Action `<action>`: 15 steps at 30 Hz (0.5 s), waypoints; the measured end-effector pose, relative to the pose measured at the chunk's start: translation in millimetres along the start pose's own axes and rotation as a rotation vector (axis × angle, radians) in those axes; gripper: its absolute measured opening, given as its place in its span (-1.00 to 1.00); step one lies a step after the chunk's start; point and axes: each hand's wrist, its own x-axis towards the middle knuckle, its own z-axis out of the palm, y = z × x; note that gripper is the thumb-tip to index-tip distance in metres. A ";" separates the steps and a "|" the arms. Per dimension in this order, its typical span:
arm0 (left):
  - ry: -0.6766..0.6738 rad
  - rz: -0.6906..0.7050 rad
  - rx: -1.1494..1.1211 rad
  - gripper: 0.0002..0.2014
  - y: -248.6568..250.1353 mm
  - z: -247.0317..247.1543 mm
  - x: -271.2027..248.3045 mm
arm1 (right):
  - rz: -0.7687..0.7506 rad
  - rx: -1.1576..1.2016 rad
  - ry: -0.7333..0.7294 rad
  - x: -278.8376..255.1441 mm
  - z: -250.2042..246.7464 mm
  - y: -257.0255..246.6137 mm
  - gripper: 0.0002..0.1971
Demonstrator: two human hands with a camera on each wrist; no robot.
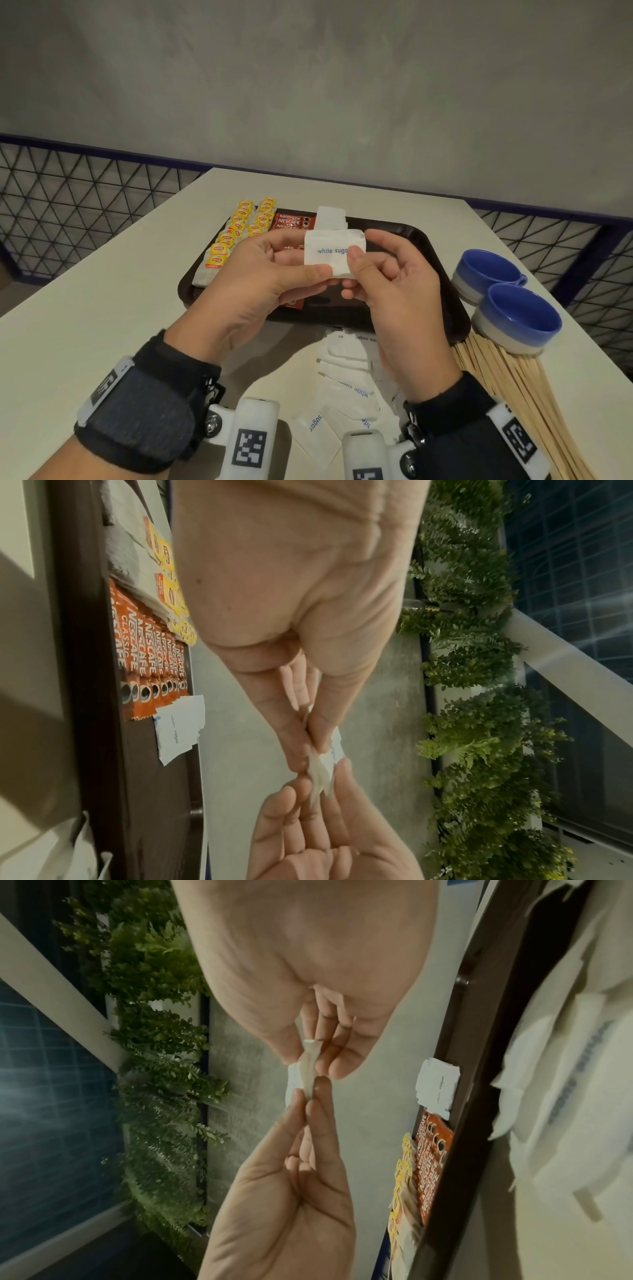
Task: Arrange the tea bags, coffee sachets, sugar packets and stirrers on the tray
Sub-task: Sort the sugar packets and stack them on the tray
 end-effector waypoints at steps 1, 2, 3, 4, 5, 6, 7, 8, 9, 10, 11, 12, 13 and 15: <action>0.009 0.001 0.002 -0.43 0.2 -0.2 -0.2 | 0.011 0.000 -0.011 0.1 -0.1 -0.9 -0.62; 0.015 0.001 0.006 -0.42 0.4 0.0 -0.3 | 0.017 -0.015 -0.024 0.2 -0.5 -1.4 -0.62; 0.017 0.000 0.011 -0.42 0.5 0.2 -0.5 | 0.016 -0.044 -0.039 0.2 -1.0 -1.3 -0.67; 0.019 -0.001 0.015 -0.42 0.6 0.8 -0.5 | 0.010 -0.079 -0.050 0.4 -2.0 -0.4 -0.75; 0.022 -0.003 0.017 -0.42 0.4 1.6 -0.7 | 0.007 -0.109 -0.056 0.1 -2.4 -0.3 -0.82; 0.027 -0.007 0.019 -0.42 0.0 2.5 -0.5 | 0.009 -0.135 -0.058 0.1 -2.9 0.1 -0.86; 0.032 -0.013 0.020 -0.42 -0.5 3.3 -0.3 | 0.014 -0.159 -0.059 0.5 -4.1 0.2 -0.87; 0.036 -0.019 0.023 -0.43 -0.4 4.0 -0.3 | 0.025 -0.186 -0.063 1.1 -6.2 -0.6 -0.89; 0.034 -0.026 0.029 -0.44 0.0 4.9 -0.7 | 0.042 -0.213 -0.074 2.2 -8.5 -3.8 -0.91; 0.026 -0.033 0.038 -0.44 0.2 5.7 -1.5 | 0.063 -0.250 -0.096 3.0 -11.6 -10.1 -0.94; 0.017 -0.036 0.046 -0.46 0.4 6.3 -2.6 | 0.085 -0.299 -0.131 5.4 -14.3 -17.7 -0.95; 0.012 -0.033 0.050 -0.48 1.1 6.4 -3.5 | 0.111 -0.353 -0.173 9.1 -16.6 -26.3 -0.95; 0.016 -0.027 0.048 -0.50 1.8 7.0 -3.6 | 0.144 -0.407 -0.209 15.1 -18.8 -34.8 -0.94; 0.084 0.018 0.036 -0.56 2.8 9.0 -2.5 | 0.183 -0.475 -0.228 31.4 -21.7 -48.1 -0.91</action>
